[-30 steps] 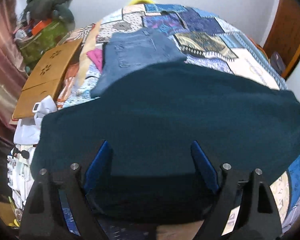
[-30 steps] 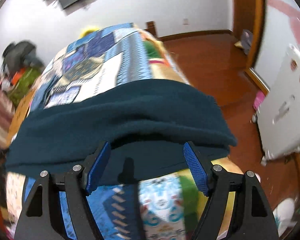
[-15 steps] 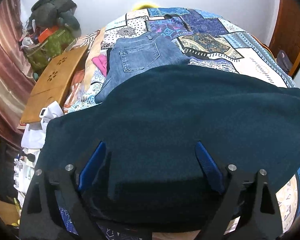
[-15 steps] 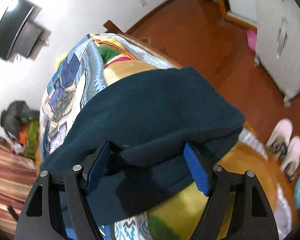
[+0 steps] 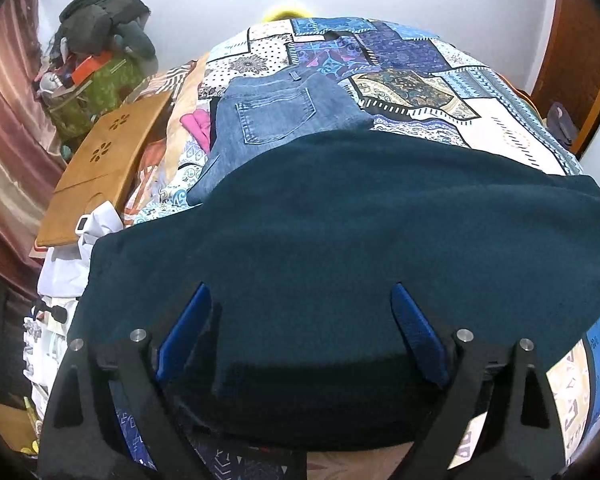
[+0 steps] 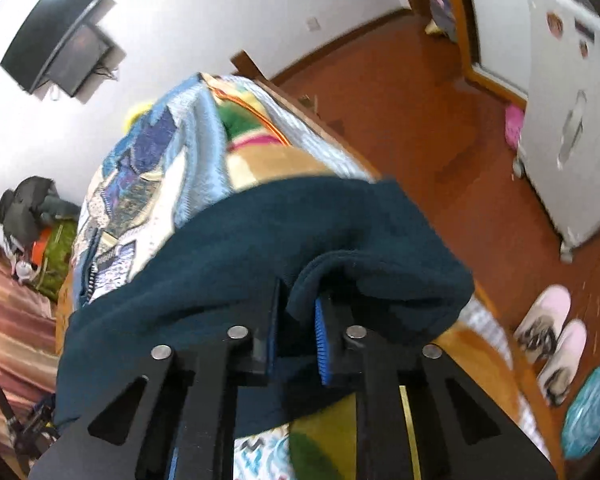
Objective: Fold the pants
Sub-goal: 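Smooth the pants edge with the left tool while the right tool holds the other end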
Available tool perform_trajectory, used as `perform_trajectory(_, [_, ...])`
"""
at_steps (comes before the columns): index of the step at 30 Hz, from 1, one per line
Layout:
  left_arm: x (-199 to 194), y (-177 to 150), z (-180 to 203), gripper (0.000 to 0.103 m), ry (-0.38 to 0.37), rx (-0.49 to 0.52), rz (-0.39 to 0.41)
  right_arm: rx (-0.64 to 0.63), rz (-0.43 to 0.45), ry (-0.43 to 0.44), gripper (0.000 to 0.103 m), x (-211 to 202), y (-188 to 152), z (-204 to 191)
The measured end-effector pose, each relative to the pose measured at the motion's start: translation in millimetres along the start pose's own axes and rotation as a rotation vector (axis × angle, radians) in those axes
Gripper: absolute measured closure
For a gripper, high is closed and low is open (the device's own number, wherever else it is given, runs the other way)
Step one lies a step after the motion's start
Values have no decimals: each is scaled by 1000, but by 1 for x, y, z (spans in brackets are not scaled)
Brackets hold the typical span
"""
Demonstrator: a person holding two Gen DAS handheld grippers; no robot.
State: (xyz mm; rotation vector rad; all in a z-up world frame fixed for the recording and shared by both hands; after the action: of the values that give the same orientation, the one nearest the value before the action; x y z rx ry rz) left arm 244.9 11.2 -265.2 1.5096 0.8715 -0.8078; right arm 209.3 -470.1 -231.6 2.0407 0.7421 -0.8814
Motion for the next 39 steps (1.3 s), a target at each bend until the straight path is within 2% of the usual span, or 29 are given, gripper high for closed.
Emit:
perform_trajectory(5, [-8, -3, 2, 11, -9, 7, 6, -54, 61, -12, 92, -24, 4, -6])
perform_trajectory(9, [-15, -8, 4, 11, -10, 25, 15, -39, -2, -45, 89, -8, -11, 11])
perform_trajectory(11, [-18, -12, 5, 11, -7, 35, 17, -28, -47, -73, 85, 1, -21, 23])
perform_trajectory(14, [-22, -16, 4, 11, -5, 47, 17, -10, -70, -108, 77, 2, -31, 36])
perform_trajectory(15, [-23, -16, 4, 11, -4, 49, 17, -17, -66, -121, 75, -1, -32, 38])
perform_trajectory(17, [-25, -18, 4, 11, -3, 55, 18, -37, -50, -173, 63, -9, -31, 41])
perform_trajectory(20, [-27, -21, 4, 10, -3, 57, 18, -91, -24, -221, 62, -22, -28, 34])
perform_trajectory(24, [-27, -22, 4, 10, -2, 47, 11, -204, 5, -195, 58, -33, -26, 0])
perform_trajectory(26, [-29, -22, 6, 11, -6, 48, 13, -273, 12, -173, 46, -32, -28, -23])
perform_trajectory(27, [-31, -22, 7, 11, -9, 53, 15, -323, 11, -149, 46, -31, -31, -38])
perform_trajectory(32, [-38, -28, 12, 10, -1, 87, 29, -526, -51, -60, 45, -5, -60, -102])
perform_trajectory(39, [-39, -42, 18, 9, -26, 127, 12, -733, -170, 36, 45, 32, -114, -162])
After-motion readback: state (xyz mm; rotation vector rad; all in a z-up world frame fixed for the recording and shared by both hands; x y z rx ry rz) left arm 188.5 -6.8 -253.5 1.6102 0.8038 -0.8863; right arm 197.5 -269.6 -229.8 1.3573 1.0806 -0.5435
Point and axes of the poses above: each gripper's, at about its wrist camera, not at the fingertips, and x roughly the way its jaws point, z to its right, y to its top, the point moved 7 cm from there along x, roughly the way its jaws point, and after that the axes turned 4 degrees about -z, right-handed, at the moved point
